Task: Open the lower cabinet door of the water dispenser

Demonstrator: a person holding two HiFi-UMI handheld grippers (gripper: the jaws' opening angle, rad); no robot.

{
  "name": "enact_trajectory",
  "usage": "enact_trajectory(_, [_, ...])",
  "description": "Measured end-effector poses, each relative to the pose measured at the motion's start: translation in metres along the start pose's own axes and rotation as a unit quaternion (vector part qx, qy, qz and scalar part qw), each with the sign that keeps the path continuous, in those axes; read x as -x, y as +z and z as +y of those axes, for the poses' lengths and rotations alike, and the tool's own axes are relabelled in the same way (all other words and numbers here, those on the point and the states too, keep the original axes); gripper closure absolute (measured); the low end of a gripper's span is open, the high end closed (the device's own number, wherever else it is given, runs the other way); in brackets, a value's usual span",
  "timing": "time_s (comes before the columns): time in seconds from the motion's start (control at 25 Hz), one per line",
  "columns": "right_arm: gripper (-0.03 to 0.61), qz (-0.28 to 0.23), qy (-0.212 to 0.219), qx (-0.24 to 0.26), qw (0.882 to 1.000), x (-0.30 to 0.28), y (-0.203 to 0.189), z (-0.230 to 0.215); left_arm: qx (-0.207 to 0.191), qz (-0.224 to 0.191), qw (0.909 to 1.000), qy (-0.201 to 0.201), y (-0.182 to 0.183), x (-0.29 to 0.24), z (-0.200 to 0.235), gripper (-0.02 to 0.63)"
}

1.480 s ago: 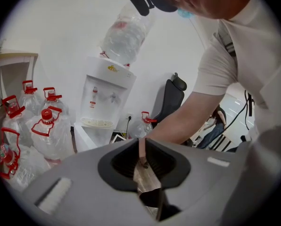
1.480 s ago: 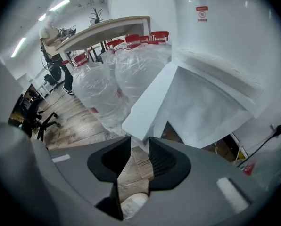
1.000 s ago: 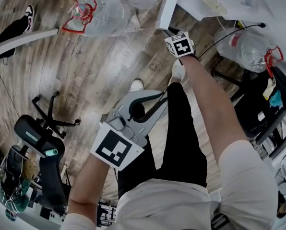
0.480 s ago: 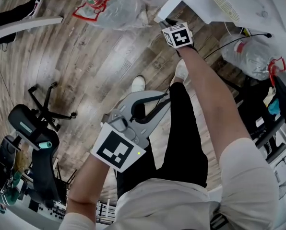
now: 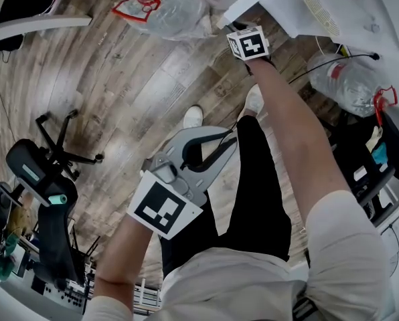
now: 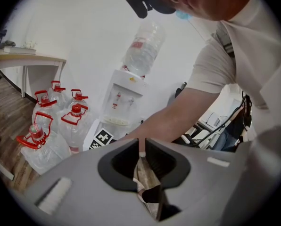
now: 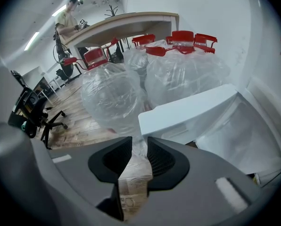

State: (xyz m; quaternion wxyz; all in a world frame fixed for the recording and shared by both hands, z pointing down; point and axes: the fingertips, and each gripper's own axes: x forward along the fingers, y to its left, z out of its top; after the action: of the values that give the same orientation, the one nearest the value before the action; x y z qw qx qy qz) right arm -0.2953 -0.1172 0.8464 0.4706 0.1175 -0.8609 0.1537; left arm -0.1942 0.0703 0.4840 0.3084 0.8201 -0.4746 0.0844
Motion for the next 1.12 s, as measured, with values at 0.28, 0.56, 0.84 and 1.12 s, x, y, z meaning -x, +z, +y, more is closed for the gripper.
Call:
enact_trajectory(0.28, [0.479, -0.018, -0.01, -0.026, 0.999, 0.024, 0.004, 0.001, -0.018, 0.001, 0.9998, -0.008, 0.001, 0.011, -0.007, 0.548])
enact_trajectory(0.56, [0.488, -0.048, 0.011, -0.033, 0.998, 0.097, 0.003, 0.035, -0.058, 0.005, 0.9977, -0.034, 0.036, 0.023, -0.038, 0.548])
enact_trajectory(0.84, [0.508, -0.105, -0.003, -0.064, 0.992, 0.236, -0.02, 0.052, -0.107, 0.007, 0.9916, -0.072, 0.079, 0.032, -0.081, 0.548])
enact_trajectory(1.12, [0.554, -0.153, -0.037, -0.116, 0.981, 0.388, -0.052, 0.09, -0.16, 0.019, 0.9809, -0.11, 0.102, 0.048, -0.119, 0.548])
